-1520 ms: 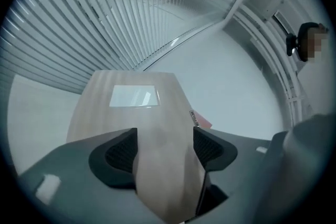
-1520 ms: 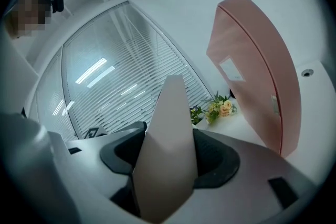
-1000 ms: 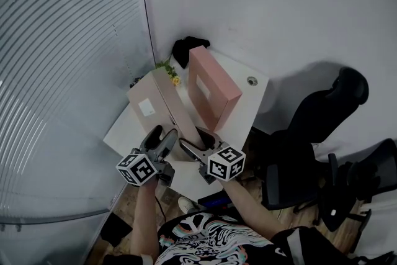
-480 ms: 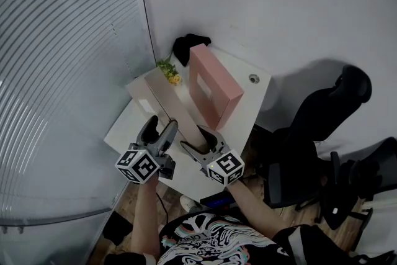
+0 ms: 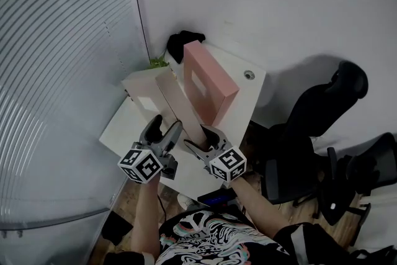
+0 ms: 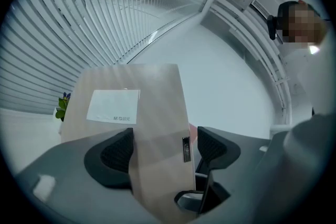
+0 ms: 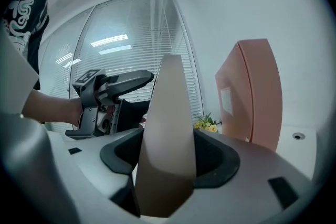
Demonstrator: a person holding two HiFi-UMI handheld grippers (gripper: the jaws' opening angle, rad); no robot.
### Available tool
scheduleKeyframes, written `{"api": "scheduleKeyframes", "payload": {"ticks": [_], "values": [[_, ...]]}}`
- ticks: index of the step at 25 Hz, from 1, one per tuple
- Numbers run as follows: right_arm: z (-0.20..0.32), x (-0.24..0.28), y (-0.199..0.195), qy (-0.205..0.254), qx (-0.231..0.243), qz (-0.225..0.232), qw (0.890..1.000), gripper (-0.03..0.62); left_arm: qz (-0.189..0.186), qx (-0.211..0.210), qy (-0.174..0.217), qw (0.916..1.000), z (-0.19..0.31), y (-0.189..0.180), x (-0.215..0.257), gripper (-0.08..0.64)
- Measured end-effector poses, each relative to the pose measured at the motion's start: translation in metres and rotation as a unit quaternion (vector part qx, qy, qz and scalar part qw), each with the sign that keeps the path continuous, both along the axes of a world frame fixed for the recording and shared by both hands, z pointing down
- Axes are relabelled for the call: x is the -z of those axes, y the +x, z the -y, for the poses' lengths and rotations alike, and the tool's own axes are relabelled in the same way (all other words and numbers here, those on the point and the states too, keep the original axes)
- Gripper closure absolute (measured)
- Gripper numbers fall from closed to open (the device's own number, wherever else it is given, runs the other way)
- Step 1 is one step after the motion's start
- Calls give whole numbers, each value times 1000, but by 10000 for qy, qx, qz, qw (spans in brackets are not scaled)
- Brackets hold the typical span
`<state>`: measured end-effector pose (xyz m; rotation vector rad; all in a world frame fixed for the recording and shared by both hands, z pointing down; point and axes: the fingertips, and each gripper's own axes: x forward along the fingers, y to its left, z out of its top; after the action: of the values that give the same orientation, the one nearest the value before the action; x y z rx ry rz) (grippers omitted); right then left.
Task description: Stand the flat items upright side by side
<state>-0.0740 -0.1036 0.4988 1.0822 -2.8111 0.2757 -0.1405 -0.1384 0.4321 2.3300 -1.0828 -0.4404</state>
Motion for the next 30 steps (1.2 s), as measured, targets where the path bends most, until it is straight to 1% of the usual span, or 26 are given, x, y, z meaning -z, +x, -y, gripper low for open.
{"api": "scheduleKeyframes", "payload": {"ticks": [4, 10, 14, 17, 20, 23, 25, 28, 30], "values": [[-1, -12, 6, -191, -47, -107, 9998, 307, 176, -133, 25, 9998, -3, 9, -2, 189], [-4, -34, 6, -484, -40, -344, 9982, 305, 242, -225, 20, 9995, -9, 14, -10, 190], [-9, -44, 7, -626, 1, -483, 9969, 304, 451, -120, -44, 9989, -11, 4, -24, 190], [-11, -48, 8, -679, 30, -544, 9962, 304, 436, 64, -245, 9987, -9, -11, -38, 190], [-12, -50, 9, -721, 25, -577, 9957, 301, 461, 150, -407, 9980, -9, -21, -51, 190], [-14, -52, 8, -724, 56, -659, 9952, 299, 490, 147, -521, 9973, -9, -24, -61, 190], [-15, -53, 7, -691, 124, -791, 9944, 298, 470, 105, -599, 9970, -9, -22, -67, 190], [-18, -56, 6, -678, 213, -1002, 9924, 298, 337, 23, -695, 9970, -11, -20, -73, 190], [-18, -58, 7, -735, 215, -1057, 9914, 297, 289, -4, -735, 9969, -12, -18, -75, 190]]}}
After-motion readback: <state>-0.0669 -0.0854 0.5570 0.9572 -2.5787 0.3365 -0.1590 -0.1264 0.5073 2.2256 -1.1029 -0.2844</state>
